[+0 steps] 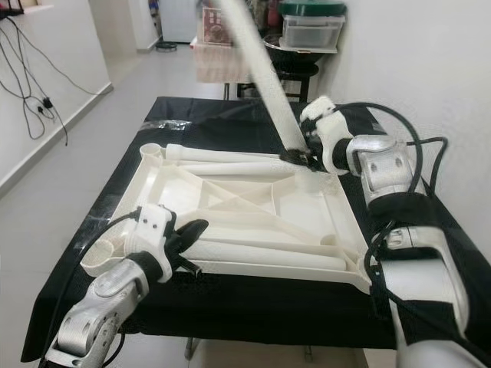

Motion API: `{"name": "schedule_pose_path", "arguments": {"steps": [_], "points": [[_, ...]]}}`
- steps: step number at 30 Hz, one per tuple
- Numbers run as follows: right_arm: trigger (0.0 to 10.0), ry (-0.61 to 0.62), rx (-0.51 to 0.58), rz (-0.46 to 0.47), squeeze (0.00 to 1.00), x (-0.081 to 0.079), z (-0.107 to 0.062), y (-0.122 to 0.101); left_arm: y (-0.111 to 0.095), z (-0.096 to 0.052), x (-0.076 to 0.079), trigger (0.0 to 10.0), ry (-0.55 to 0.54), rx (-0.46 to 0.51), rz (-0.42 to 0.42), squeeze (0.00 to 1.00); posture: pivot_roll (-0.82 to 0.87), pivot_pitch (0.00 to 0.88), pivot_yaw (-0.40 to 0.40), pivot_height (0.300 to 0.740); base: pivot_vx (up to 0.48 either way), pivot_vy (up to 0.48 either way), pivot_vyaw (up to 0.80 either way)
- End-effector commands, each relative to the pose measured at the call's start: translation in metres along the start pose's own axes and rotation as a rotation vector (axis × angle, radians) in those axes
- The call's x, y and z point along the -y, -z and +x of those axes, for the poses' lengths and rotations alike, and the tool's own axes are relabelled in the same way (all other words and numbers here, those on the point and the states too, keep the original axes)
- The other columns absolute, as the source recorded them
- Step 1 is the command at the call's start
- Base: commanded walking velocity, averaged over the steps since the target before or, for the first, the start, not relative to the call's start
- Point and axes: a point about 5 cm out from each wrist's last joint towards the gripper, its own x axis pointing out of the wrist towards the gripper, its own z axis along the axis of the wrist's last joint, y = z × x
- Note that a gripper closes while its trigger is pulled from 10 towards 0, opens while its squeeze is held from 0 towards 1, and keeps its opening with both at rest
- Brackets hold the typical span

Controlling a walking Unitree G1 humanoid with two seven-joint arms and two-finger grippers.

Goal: Building children table

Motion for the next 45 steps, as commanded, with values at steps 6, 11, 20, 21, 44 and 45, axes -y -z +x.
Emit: {"name": "schedule_pose_path", "arguments": {"steps": [6,11,20,21,44,45], "points": [[10.0,0.137,0.261,0.267,0.0,-0.004,-0.011,0.006,-0.019,0.003,-0.002,10.0,-0.005,0.077,-0.039,0.0,-0.08,0.0,-0.017,0.74,0.0,0.0,0.0],[10.0,0.202,0.251,0.246,0.0,-0.013,-0.01,0.024,-0.041,0.008,-0.002,10.0,-0.002,0.157,-0.056,0.0,-0.09,0.0,-0.021,0.74,0.0,0.0,0.0],[10.0,0.473,0.2,-0.016,0.0,-0.005,-0.018,0.032,-0.099,0.009,-0.005,10.0,0.077,0.351,-0.044,1.0,-0.11,0.0,-0.007,0.74,0.0,0.0,0.0],[10.0,0.473,0.2,-0.016,0.0,-0.005,-0.018,0.032,-0.099,0.009,-0.005,10.0,0.077,0.351,-0.044,1.0,-0.11,0.0,-0.007,0.74,0.0,0.0,0.0],[10.0,0.431,0.189,-0.186,0.0,-0.04,-0.003,0.04,-0.141,0.009,-0.007,10.0,0.087,0.493,-0.069,1.0,-0.1,0.0,0.005,0.74,0.0,0.0,0.0],[10.0,0.432,0.188,-0.186,0.0,-0.04,-0.003,0.04,-0.142,0.009,-0.007,10.0,0.085,0.493,-0.068,1.0,-0.1,0.0,0.005,0.74,0.0,0.0,0.0]]}}
